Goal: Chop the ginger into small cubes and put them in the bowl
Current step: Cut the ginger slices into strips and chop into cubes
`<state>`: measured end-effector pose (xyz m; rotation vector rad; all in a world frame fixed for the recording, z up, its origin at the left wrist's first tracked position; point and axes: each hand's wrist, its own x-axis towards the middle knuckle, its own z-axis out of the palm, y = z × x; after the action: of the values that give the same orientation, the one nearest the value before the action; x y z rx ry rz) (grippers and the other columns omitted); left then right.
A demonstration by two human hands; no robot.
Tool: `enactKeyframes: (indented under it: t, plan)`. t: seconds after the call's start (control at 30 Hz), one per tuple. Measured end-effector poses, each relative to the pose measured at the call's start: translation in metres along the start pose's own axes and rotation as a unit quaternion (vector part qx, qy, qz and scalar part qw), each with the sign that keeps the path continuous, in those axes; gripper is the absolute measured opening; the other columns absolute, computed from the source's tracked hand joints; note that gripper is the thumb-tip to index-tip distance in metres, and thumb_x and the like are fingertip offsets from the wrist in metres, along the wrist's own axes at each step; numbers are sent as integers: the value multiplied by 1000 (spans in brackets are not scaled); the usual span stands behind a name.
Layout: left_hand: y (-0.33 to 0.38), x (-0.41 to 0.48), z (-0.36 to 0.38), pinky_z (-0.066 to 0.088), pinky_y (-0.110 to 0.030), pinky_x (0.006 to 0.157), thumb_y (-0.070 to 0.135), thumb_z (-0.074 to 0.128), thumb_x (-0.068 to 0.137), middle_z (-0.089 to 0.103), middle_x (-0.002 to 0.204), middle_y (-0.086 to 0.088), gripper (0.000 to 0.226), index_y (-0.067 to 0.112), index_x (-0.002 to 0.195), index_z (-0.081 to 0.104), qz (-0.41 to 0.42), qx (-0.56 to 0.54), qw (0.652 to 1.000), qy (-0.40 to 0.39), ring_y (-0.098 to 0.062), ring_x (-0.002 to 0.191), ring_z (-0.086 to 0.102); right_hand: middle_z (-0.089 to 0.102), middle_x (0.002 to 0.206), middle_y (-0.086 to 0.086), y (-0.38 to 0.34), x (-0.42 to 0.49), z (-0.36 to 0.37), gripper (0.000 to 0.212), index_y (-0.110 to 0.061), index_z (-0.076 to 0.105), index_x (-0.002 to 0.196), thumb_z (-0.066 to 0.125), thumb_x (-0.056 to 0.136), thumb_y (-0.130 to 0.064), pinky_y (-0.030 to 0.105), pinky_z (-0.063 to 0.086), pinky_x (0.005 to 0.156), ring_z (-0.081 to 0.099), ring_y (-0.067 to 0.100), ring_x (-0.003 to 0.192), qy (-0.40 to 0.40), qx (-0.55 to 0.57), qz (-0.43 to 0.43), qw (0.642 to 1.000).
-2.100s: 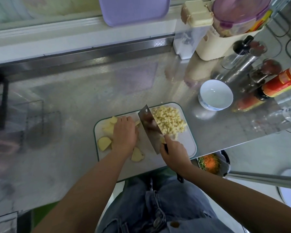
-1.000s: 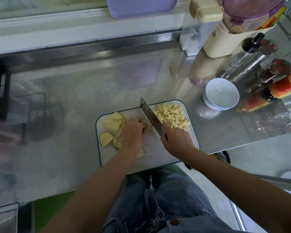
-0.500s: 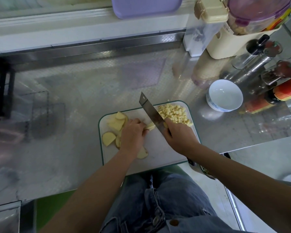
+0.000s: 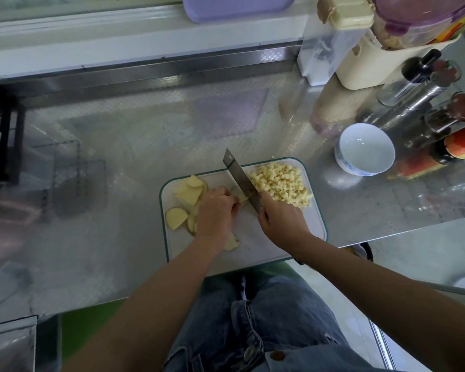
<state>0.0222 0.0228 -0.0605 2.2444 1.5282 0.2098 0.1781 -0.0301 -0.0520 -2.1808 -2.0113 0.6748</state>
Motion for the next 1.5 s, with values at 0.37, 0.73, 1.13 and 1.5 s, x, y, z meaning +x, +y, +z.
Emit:
enactKeyframes:
  t: [0.37, 0.73, 1.13, 1.5]
  plan:
    - [5, -10, 2, 33, -27, 65, 16, 69, 81, 57, 99, -6, 12, 12, 91, 66, 13, 40, 999, 29, -24, 95, 52, 43, 54, -2, 3, 1, -18, 13, -22, 36, 86, 42, 97, -24, 27, 26, 44, 44, 19, 46, 42, 28, -5, 999]
    - [10, -10, 4, 35, -30, 69, 21, 68, 83, 64, 90, -4, 10, 14, 90, 70, -18, 48, 997, 54, -23, 90, 52, 38, 57, -6, 3, -6, -18, 13, -22, 35, 86, 39, 98, -26, 26, 21, 45, 37, 10, 48, 16, 0, -20, 1000]
    - [6, -9, 10, 40, -32, 74, 33, 70, 82, 61, 101, -3, 25, 17, 101, 68, -39, 45, 997, 51, -22, 97, 51, 35, 58, -6, -3, -6, -10, 10, -21, 32, 89, 41, 95, -21, 26, 23, 48, 33, 11, 47, -18, -11, -23, 1000]
    - [7, -9, 8, 39, -31, 74, 32, 70, 81, 62, 101, 0, 23, 19, 100, 68, -41, 34, 998, 40, -21, 98, 49, 40, 60, -2, -6, -3, -2, 11, -12, 46, 99, 42, 96, -22, 28, 29, 51, 42, 23, 53, 1, 0, 3, 1000]
